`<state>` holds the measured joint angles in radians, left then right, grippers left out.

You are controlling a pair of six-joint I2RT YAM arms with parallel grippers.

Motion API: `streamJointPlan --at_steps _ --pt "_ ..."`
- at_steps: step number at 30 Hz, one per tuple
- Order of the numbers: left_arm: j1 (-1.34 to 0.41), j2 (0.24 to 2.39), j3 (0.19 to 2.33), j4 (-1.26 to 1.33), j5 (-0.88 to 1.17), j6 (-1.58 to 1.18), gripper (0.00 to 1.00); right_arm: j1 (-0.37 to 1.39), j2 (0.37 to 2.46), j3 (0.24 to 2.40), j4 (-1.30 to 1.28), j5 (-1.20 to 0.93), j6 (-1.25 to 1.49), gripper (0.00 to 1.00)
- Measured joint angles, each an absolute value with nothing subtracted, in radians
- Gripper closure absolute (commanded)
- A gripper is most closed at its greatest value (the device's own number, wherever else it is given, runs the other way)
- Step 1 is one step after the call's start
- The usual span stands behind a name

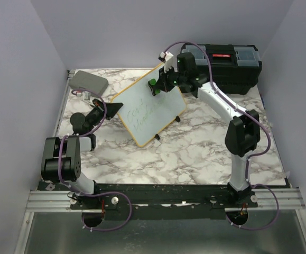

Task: Erase the whiteboard
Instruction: Erase the whiteboard at the whiteboard stand.

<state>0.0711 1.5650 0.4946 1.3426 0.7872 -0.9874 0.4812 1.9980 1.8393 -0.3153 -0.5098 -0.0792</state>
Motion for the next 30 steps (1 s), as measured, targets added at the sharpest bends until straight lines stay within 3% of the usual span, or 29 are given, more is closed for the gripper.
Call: streamJointPlan --at_steps 11,30 --pt "0.075 1.565 0.488 1.344 0.788 -0.984 1.00 0.554 2.069 1.892 -0.333 -0.430 -0.091 0.99" --pt "0.076 1.565 0.488 1.341 0.796 -0.977 1.00 0.535 2.072 1.923 -0.346 -0.274 -0.086 0.99"
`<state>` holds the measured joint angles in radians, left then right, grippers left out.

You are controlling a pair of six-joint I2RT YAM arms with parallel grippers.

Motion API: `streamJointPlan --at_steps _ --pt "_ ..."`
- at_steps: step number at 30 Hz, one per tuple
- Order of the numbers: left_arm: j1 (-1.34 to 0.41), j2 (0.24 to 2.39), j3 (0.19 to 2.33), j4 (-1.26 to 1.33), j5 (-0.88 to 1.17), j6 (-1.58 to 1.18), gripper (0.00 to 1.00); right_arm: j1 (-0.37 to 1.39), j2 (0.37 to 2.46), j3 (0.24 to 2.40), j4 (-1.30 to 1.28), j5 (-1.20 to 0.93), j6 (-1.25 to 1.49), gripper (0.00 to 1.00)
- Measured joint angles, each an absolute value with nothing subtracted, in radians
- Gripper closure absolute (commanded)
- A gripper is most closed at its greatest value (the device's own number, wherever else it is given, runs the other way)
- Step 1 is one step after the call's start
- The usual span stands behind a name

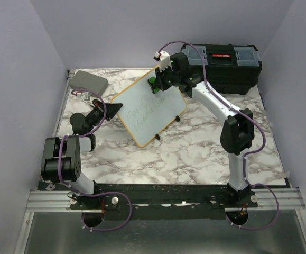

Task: Erase the whiteboard
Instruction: Erase the whiteboard at the whiteboard stand.

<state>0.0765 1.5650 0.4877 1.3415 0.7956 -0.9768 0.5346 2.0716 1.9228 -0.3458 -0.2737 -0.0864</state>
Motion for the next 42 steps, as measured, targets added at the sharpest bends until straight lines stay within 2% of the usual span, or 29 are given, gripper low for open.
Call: streamJointPlan --at_steps 12,18,25,35,42 --pt "0.080 1.565 0.488 1.340 0.799 -0.973 1.00 0.545 2.083 1.922 -0.342 -0.405 -0.125 0.99" --pt "0.080 1.565 0.488 1.337 0.800 -0.973 1.00 0.549 2.088 1.941 -0.353 -0.358 -0.097 0.99" --pt "0.081 1.565 0.488 1.329 0.799 -0.973 1.00 0.549 2.149 2.072 -0.405 -0.318 -0.075 0.99" --pt "0.081 1.565 0.492 1.321 0.802 -0.972 1.00 0.546 2.094 1.938 -0.379 -0.372 -0.114 0.99" --pt "0.082 1.565 0.492 1.319 0.802 -0.972 1.00 0.544 2.088 1.925 -0.377 -0.368 -0.113 0.99"
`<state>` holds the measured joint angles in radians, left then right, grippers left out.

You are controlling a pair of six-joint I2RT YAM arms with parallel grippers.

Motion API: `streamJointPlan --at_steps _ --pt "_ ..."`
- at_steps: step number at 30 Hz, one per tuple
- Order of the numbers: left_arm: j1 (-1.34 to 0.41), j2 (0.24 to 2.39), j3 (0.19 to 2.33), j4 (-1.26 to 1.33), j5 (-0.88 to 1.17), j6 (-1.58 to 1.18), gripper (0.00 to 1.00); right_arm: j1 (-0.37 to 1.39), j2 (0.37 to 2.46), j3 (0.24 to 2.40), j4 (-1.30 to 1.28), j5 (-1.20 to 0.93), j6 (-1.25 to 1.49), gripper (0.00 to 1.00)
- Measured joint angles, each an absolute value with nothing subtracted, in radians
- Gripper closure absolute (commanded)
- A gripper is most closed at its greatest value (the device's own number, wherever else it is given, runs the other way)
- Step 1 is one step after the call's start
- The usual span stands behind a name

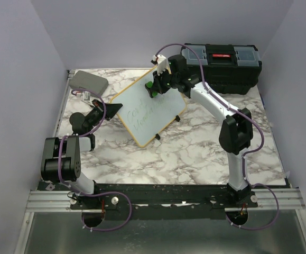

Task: Erase the whiteboard
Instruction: Erase the whiteboard at the whiteboard stand.

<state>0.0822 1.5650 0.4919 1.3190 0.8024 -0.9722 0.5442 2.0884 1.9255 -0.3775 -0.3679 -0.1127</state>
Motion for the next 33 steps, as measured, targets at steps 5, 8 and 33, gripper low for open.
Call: streamJointPlan --at_steps 5,8,33 --pt "0.082 1.565 0.492 1.320 0.805 -0.970 1.00 0.539 2.095 1.956 -0.393 -0.351 -0.097 0.99" --pt "0.082 1.565 0.492 1.321 0.805 -0.969 1.00 0.537 2.105 1.981 -0.398 -0.349 -0.097 1.00" --pt "0.082 1.563 0.492 1.310 0.803 -0.961 1.00 0.516 2.098 1.923 -0.376 -0.434 -0.091 0.99"
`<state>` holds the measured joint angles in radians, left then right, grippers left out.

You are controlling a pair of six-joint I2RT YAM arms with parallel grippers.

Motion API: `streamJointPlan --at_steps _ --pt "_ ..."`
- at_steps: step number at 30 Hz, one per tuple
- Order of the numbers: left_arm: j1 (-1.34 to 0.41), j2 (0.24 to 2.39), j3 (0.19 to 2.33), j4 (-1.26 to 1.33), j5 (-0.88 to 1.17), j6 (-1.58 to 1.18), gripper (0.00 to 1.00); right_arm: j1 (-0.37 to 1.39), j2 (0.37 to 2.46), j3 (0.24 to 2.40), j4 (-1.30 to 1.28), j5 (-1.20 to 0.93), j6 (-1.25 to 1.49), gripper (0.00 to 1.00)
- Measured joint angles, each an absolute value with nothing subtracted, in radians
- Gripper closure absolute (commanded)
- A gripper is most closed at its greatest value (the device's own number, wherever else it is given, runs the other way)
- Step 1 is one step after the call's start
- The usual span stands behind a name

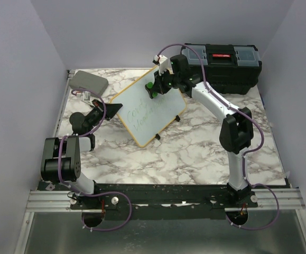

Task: Erase the whiteboard
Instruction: Erase the whiteboard at the whiteboard stand.

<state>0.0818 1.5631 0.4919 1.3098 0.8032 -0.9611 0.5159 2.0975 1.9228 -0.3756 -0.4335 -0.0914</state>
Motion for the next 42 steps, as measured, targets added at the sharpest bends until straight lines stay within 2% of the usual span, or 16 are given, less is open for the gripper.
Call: streamJointPlan --at_steps 9,22,33,42 --pt "0.077 1.550 0.492 1.292 0.802 -0.945 1.00 0.509 2.062 1.839 -0.355 -0.482 -0.121 0.99" --pt "0.074 1.541 0.491 1.285 0.801 -0.938 1.00 0.503 2.065 1.890 -0.360 -0.409 -0.106 0.99" --pt "0.073 1.541 0.488 1.293 0.801 -0.938 1.00 0.500 2.068 1.898 -0.399 -0.464 -0.149 0.99" --pt "0.073 1.541 0.488 1.290 0.800 -0.938 1.00 0.503 2.151 2.076 -0.439 -0.433 -0.097 0.99"
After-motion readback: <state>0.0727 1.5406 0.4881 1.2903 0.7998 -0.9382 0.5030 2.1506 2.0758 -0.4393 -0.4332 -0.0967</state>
